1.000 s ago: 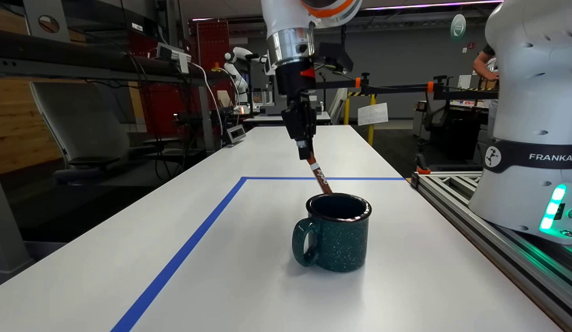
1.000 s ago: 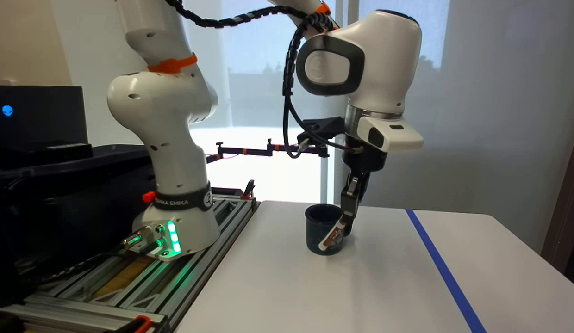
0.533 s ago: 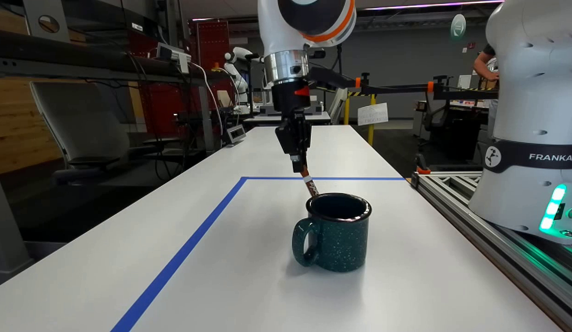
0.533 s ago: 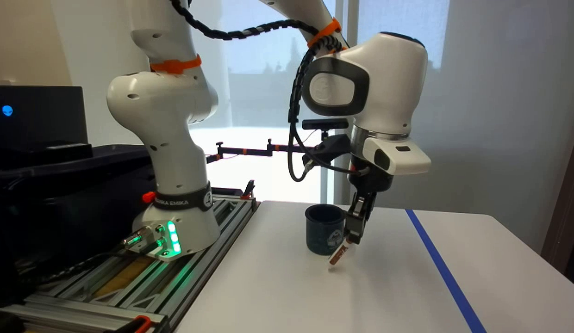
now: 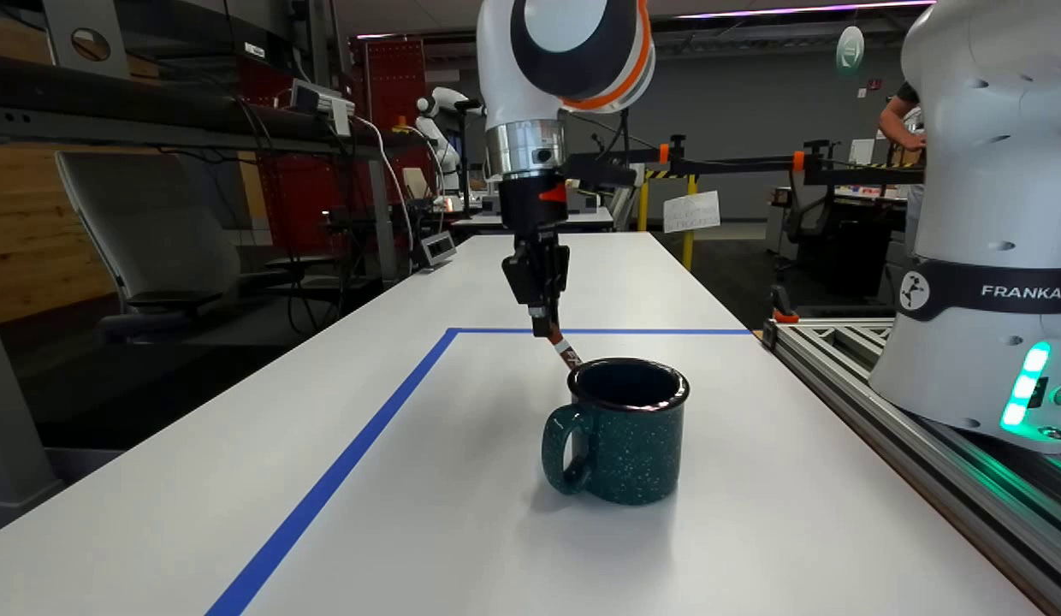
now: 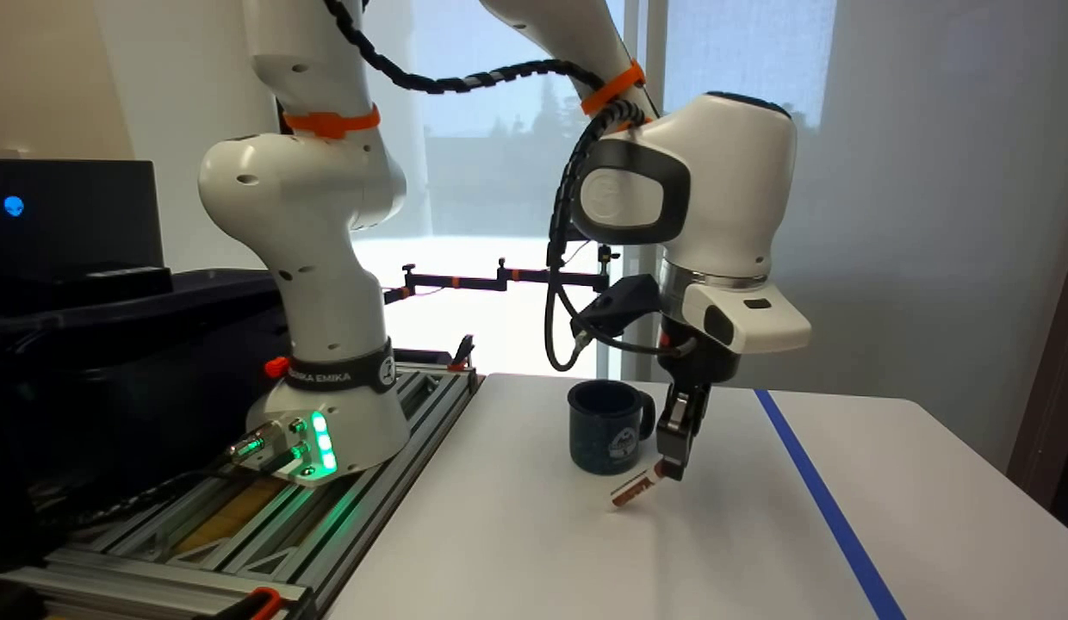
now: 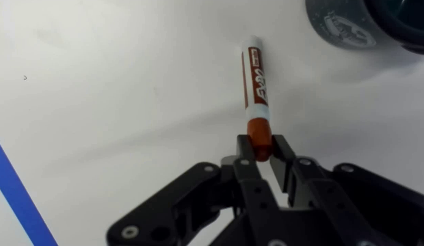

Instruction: Put the red marker on the table.

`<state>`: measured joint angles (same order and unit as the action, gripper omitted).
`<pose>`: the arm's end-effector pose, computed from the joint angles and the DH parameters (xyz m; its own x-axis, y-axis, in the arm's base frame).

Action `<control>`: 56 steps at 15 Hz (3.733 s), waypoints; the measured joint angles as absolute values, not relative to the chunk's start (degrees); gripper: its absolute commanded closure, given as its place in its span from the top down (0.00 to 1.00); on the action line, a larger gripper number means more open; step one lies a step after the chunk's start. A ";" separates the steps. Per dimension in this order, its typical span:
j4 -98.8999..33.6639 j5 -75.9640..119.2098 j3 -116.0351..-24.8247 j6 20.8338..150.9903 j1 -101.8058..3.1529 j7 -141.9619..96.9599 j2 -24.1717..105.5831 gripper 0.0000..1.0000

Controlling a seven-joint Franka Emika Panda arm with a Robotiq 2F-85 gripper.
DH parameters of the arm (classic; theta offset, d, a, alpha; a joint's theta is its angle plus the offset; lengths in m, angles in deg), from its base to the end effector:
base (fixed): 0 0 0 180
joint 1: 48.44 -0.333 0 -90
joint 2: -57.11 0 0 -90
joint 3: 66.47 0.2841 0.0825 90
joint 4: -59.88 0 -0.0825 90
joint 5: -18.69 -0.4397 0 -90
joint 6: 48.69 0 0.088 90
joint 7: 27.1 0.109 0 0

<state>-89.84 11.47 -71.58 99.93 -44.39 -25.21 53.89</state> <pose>0.4450 -0.0750 0.1427 0.9520 -0.2955 -0.0793 -0.2999 -0.9527 -0.0496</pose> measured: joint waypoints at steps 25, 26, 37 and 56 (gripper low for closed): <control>-90.20 15.20 -71.69 120.90 -44.07 -26.25 42.48 0.75; -90.20 15.40 -71.69 120.78 -44.11 -26.25 42.58 0.81; -90.17 14.96 -67.57 104.15 -44.92 -28.28 53.38 1.00; -91.87 15.45 -66.91 97.23 -46.76 -41.00 63.61 1.00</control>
<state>-91.87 15.45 -66.91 97.23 -46.76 -41.00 63.61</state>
